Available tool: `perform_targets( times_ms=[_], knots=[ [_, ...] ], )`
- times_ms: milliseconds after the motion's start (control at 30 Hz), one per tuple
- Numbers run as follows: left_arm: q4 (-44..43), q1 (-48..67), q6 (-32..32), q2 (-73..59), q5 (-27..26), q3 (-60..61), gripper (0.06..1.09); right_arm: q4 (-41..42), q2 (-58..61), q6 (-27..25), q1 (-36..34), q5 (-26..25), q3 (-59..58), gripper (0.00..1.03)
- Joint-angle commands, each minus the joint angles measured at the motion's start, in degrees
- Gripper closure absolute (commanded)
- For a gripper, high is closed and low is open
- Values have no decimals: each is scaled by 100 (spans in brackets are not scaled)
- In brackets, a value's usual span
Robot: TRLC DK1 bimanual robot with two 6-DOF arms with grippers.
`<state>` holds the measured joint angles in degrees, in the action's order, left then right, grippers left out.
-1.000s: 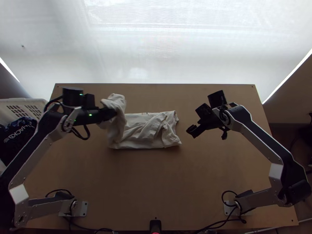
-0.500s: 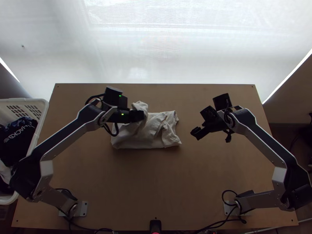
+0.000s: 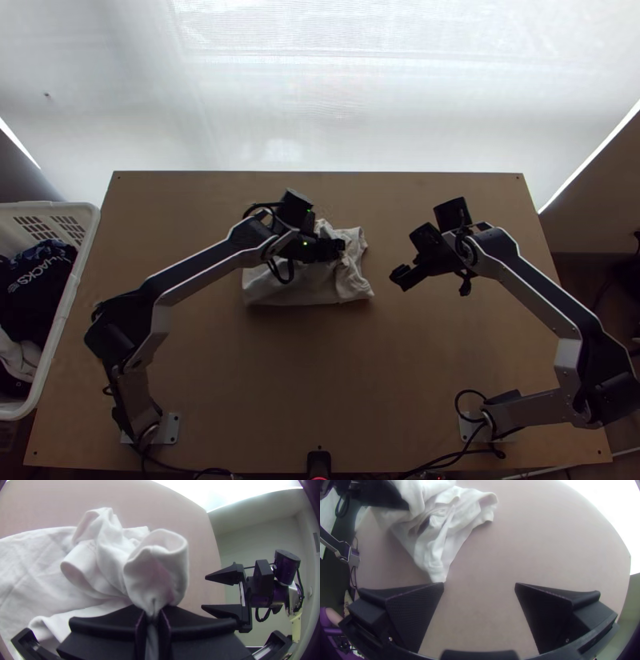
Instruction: Fold the t-shirt
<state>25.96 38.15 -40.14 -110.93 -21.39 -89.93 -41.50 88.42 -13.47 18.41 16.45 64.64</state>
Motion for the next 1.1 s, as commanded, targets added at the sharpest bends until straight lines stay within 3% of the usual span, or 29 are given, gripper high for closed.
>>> perform_targets(
  times_ms=[0,67,167,200,600,800,933,1067],
  knots=[
    [-108,386,-90,-693,100,-561,102,98,70,20,13,-1,-75,4],
    [-310,456,-55,-886,100,-596,75,107,70,20,13,-1,-83,4],
    [-407,518,156,-991,100,-701,15,107,61,20,22,-1,-83,4],
    [-407,535,252,-921,100,-701,10,98,52,20,31,-1,-101,4],
    [-293,-106,182,397,170,-675,10,256,316,47,206,-1,163,4],
    [648,-677,1026,582,618,-508,10,247,439,187,365,-1,936,4],
    [1210,-862,1957,635,987,-51,10,-623,624,337,707,34,2061,6],
    [1606,-897,2511,810,1146,415,10,-1950,1002,328,1463,1036,3054,7]
  ],
)
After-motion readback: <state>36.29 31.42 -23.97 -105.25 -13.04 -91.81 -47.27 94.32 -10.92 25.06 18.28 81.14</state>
